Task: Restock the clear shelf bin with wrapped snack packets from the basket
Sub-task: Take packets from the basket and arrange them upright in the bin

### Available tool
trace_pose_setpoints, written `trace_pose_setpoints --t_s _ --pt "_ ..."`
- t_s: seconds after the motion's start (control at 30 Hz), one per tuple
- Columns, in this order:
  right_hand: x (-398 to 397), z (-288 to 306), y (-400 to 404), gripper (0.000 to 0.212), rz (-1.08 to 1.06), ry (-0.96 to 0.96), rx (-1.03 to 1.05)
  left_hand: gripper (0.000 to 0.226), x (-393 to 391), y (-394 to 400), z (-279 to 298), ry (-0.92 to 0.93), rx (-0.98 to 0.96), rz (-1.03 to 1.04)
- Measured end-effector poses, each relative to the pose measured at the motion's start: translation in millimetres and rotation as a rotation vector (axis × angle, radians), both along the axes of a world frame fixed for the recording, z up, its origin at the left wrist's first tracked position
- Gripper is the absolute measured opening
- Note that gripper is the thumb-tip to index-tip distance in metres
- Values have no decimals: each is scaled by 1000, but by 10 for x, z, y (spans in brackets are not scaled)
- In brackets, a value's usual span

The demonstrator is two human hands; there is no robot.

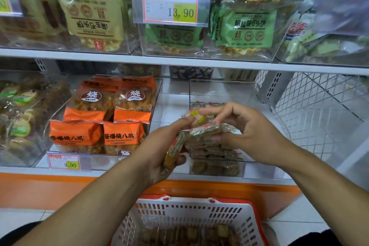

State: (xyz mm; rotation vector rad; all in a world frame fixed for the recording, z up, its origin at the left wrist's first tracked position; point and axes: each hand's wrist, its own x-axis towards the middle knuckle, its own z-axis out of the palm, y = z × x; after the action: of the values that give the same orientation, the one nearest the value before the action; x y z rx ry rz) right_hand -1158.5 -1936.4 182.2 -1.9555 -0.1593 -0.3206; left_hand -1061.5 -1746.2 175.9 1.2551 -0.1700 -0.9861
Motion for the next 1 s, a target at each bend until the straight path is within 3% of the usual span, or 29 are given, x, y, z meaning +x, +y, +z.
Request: trace_pose_setpoints --t_s 0.1,0.2,0.43,0.6,0.73,0.9,1.0 --pt "-3 52 -42 34 -117 5 356 27 10 1 8 -156 -14 12" --pt "19 51 -62 47 -135 71 587 26 -30 -11 14 -192 -90 17" --pt "6 11 19 49 -168 305 435 29 -49 -27 -13 -359 -91 3" --pt "-6 0 47 43 -87 424 521 42 -66 -29 -34 -340 -32 -74" --pt "-15 42 22 45 -122 396 635 36 -21 -61 -113 -310 38 181" --pt "-100 89 219 40 192 521 843 31 115 -94 -194 -411 28 535" --pt "-72 19 532 43 122 525 814 29 134 -125 -195 -481 6 635"
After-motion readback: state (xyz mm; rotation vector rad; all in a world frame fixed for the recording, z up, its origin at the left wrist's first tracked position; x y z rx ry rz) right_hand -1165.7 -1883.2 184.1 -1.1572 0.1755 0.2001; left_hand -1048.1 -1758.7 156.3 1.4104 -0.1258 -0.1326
